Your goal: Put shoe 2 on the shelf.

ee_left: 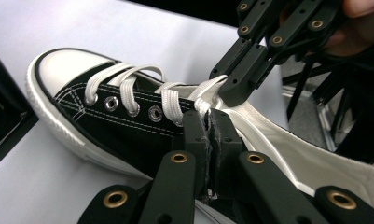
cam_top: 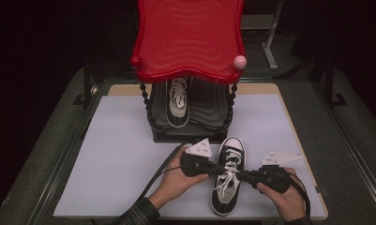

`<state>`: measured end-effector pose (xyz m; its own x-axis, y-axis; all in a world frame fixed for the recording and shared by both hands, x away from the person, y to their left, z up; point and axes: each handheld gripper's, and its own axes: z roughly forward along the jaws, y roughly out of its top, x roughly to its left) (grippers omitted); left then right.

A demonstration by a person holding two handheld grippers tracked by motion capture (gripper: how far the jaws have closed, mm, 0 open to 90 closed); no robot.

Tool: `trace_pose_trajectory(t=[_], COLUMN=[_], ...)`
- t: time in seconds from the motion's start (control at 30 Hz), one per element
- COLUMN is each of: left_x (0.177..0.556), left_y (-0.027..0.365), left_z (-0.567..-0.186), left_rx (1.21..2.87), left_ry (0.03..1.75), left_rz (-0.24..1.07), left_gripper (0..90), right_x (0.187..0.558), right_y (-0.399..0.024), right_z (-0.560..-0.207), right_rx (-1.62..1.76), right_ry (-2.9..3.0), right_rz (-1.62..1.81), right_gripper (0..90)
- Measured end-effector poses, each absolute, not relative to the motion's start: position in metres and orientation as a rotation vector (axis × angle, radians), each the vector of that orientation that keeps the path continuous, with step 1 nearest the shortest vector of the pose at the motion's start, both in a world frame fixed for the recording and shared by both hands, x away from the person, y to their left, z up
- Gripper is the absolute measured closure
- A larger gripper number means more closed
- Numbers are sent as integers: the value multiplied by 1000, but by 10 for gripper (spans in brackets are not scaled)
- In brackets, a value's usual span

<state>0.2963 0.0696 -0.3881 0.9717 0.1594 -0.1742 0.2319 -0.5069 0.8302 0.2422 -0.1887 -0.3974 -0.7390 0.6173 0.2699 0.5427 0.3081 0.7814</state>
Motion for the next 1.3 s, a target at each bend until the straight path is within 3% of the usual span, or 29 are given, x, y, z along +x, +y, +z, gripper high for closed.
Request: trace_pose_trajectory(t=[0.53, 0.9, 1.3], left_x=[272, 302, 355], left_y=[115, 139, 137], left_z=[-336, -312, -299], left_rx=[1994, 1942, 1921], left_ry=[246, 318, 396], left_rz=[-15, 128, 333], left_gripper=[872, 872, 874], right_x=[225, 269, 332], right_y=[-163, -138, -124], right_z=[-342, -314, -302], right_rx=[848, 745, 761], right_ry=[2441, 2398, 2278], right_rz=[1540, 1523, 1471], right_gripper=[858, 859, 861])
